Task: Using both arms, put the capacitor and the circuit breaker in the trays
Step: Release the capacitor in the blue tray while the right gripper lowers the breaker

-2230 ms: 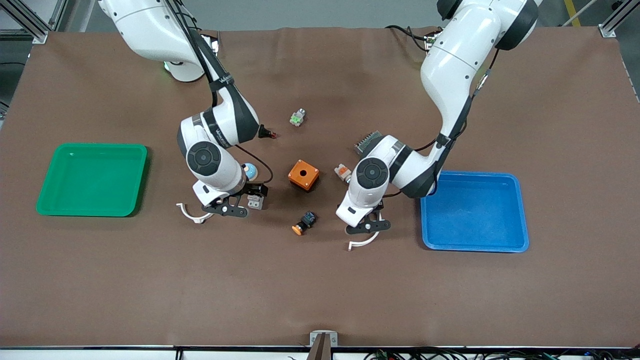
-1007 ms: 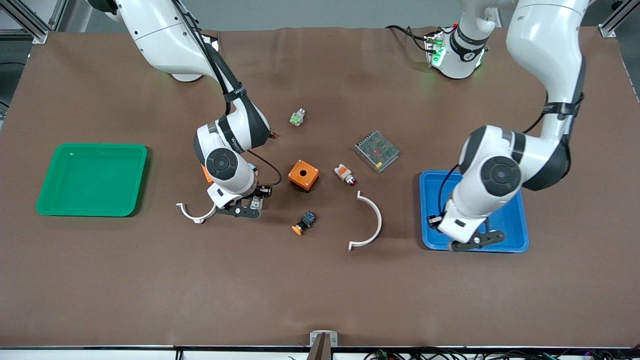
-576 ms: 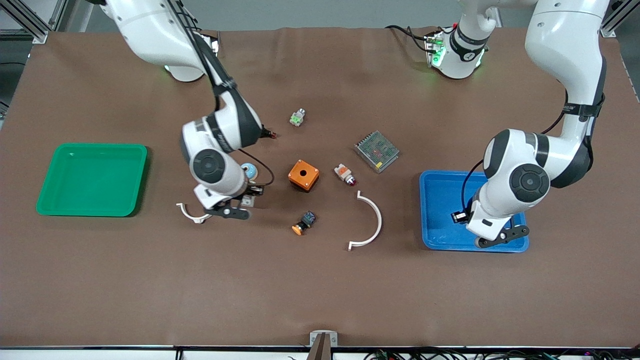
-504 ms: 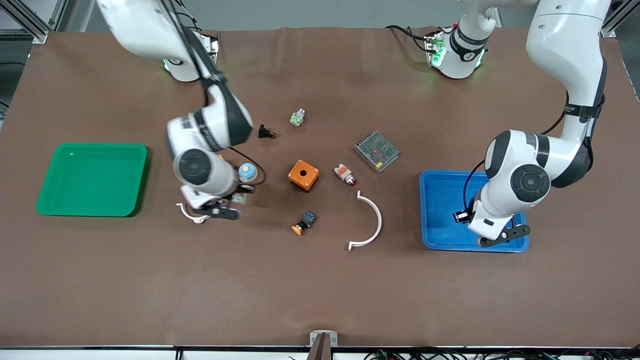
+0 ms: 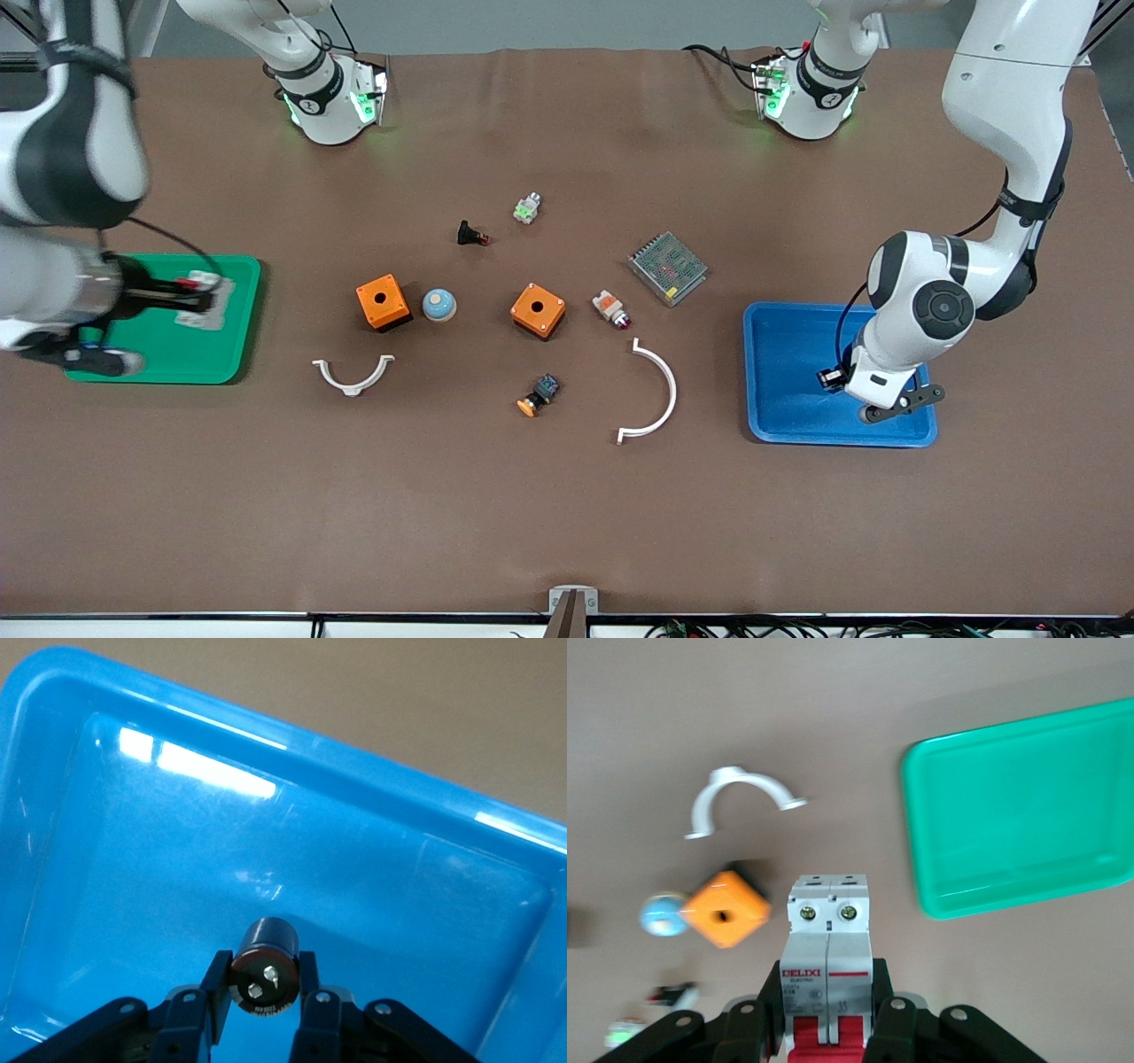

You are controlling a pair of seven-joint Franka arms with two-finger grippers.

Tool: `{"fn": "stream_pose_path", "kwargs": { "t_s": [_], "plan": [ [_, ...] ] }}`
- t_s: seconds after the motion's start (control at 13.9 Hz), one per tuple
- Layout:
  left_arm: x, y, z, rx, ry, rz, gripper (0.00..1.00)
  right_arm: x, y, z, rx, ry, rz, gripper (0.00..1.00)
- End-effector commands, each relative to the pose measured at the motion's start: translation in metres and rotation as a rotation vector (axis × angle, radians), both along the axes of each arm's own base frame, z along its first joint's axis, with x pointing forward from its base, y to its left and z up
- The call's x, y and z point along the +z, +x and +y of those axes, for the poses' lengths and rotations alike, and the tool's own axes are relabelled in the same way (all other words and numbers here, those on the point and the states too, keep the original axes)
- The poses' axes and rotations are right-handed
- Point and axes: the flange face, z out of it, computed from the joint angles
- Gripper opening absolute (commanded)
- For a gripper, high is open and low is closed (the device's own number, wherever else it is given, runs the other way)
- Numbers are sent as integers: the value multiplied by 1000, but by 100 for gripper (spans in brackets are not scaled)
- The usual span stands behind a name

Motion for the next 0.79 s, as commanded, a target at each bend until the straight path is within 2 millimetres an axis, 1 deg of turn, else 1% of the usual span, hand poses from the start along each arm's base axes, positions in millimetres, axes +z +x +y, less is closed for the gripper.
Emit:
{"fn": "stream_pose_path", "kwargs": {
  "t_s": [0.0,0.07,0.14,0.22,0.29,0.36,0.43,0.5,0.58,0.65,0.72],
  "plan": [
    [3,-4,2,-12,6,-16,24,-29,-4,-103,53,57,11,16],
    [1,-5,1,-12,6,-11,50,-46,-5,-132,70,71,2,16],
    [3,-4,1,-12,7,-14,95,-61,-8,-160,74,81,-5,16],
    [10,-3,3,-14,9,-22,100,-76,-9,-175,82,90,-3,16],
    [25,0,14,-12,15,-41,100,-92,-11,-188,87,93,-5,16],
    [42,2,18,-34,18,-64,100,-106,-13,-200,96,87,-12,16],
    [68,6,25,-65,24,-103,100,-121,-15,-210,119,67,-14,16],
    [101,10,40,-80,32,-154,100,-139,-17,-219,129,54,-28,16],
    [136,12,44,-122,46,-205,100,-158,-20,-227,129,45,-40,16],
    [163,10,42,-181,64,-218,100,-174,-21,-229,139,44,-45,16],
    [194,10,45,-217,81,-217,100,-191,-27,-230,141,45,-46,16]
  ]
}}
